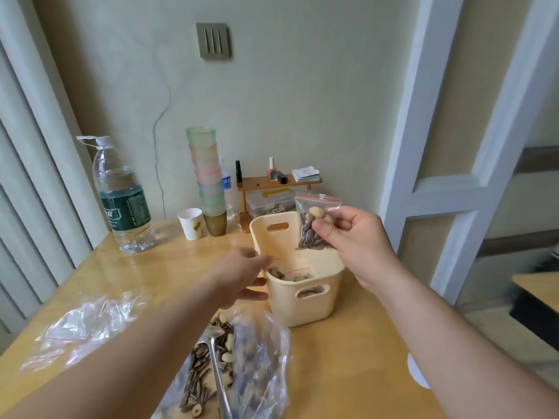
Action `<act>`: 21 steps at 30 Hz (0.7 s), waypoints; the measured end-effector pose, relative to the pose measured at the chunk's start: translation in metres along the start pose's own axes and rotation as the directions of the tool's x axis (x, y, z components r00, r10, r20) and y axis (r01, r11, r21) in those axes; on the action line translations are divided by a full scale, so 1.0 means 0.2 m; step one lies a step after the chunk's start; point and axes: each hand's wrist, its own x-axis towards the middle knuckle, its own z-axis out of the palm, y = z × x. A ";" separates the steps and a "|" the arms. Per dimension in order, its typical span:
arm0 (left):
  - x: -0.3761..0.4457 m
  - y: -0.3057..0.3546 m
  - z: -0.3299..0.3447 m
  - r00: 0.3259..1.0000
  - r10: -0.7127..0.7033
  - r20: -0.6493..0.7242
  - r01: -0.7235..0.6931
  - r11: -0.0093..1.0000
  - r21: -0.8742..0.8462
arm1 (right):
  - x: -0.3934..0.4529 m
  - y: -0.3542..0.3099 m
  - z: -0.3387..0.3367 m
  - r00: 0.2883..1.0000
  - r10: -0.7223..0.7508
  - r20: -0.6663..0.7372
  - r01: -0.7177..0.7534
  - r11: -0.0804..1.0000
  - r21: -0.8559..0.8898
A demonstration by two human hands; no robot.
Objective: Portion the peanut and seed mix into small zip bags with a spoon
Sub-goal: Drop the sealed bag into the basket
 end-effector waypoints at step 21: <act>-0.42 -0.27 0.20 0.919 0.386 -0.082 -0.387 0.922 0.006 | 0.17 0.27 0.30 1.000 0.030 -0.009 -0.026 0.649 -0.760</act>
